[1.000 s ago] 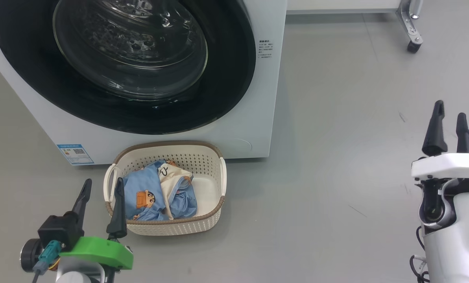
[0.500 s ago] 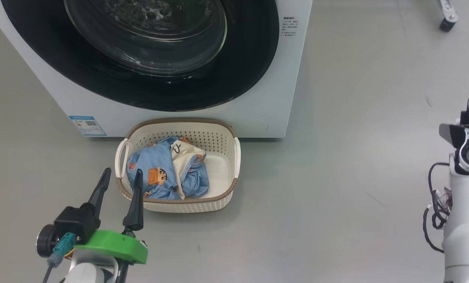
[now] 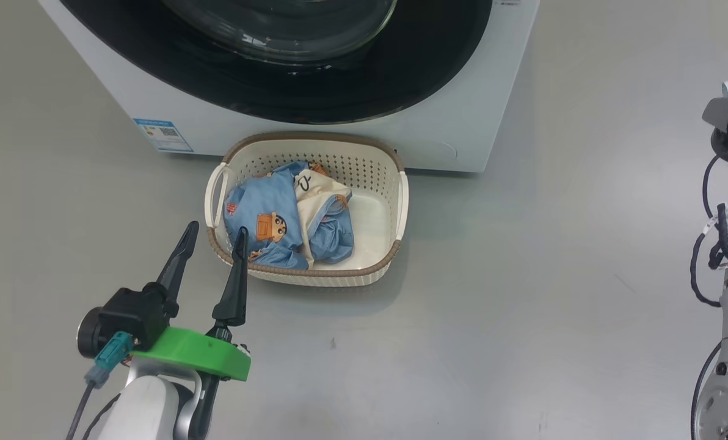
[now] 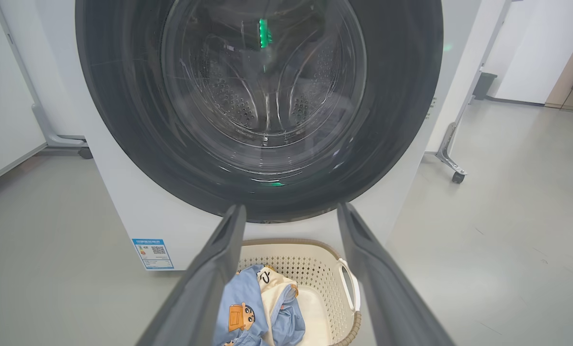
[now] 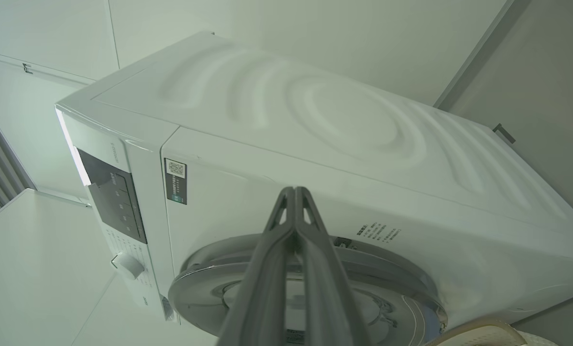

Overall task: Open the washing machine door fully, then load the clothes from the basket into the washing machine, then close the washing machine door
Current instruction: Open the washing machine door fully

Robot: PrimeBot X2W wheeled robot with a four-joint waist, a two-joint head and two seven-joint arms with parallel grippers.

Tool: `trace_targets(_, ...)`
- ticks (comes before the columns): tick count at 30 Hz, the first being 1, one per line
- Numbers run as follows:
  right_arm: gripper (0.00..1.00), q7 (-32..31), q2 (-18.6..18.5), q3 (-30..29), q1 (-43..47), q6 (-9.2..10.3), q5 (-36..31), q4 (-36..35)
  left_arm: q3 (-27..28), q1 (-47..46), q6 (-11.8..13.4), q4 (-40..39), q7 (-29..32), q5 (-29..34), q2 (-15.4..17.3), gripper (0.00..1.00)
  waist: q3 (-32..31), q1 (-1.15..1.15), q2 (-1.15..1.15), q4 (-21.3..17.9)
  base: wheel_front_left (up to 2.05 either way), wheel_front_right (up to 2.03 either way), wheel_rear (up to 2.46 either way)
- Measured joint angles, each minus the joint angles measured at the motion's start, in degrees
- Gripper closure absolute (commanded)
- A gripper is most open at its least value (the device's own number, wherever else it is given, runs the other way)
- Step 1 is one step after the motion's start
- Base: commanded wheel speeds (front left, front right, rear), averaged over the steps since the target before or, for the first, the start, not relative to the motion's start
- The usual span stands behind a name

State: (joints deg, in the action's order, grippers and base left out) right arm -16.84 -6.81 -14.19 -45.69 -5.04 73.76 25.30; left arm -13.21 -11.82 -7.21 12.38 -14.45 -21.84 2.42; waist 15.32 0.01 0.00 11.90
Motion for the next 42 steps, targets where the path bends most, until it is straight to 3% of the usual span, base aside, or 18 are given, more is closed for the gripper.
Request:
trace_targets(9, 1.0, -7.78, -0.87, 1.53, -7.27, 4.2, 3.2, 0.15, -1.81, -2.5, 0.0, -1.66, 0.0, -1.99, -0.18, 0.0, 4.59, 0.0, 0.0, 3.17, 0.0, 0.0, 0.0)
trace_targets(17, 1.0, -10.7, -2.7, 3.92, -11.87, 6.62, 2.1, 0.7, -4.32, -5.3, 0.0, -3.42, -0.01, -5.63, -0.53, 0.0, 8.5, 0.0, 0.0, 6.22, 0.0, 0.0, 0.0)
trace_targets(27, 1.0, -12.62, -2.46, 6.9, -16.09, 7.71, 0.57, 1.72, -5.68, -6.47, -0.1, -3.81, -0.24, -8.61, -0.59, 0.0, 12.52, 0.0, 0.0, 9.27, 0.0, 0.0, 0.0)
trace_targets(42, 1.0, -12.82, -3.81, 8.73, -20.14, 7.76, -1.9, 4.8, -8.91, -8.38, -0.11, -4.69, -0.24, -11.59, -0.89, 0.0, 16.19, 0.0, 0.0, 13.18, 0.0, 0.0, 0.0)
